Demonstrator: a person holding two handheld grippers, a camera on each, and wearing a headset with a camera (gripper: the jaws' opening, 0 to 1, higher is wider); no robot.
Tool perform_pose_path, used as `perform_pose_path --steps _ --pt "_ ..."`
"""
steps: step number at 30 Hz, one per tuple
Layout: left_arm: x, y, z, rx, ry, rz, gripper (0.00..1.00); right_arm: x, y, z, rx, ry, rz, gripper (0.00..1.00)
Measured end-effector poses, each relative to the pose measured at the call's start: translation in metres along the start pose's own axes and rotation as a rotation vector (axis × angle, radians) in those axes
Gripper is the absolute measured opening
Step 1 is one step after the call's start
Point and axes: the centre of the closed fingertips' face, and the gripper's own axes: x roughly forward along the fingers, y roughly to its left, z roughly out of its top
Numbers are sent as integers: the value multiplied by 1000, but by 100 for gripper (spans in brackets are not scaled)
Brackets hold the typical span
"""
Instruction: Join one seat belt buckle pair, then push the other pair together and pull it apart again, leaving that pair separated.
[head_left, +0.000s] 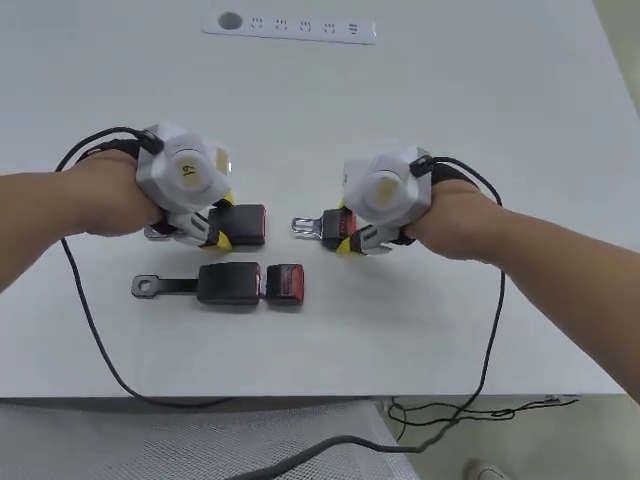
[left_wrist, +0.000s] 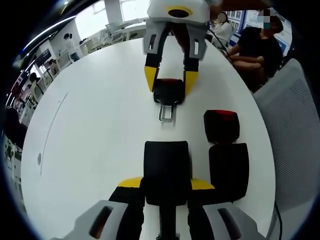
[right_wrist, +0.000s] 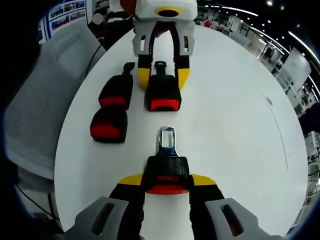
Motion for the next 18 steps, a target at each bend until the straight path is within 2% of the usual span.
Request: perform_pose_path --steps 14,18 --pt "0 1 0 2 -7 -1 33 13 -4 22 5 -15 -2 31" --pt "1 1 -1 1 -8 -1 33 15 0 27 -2 -18 1 31"
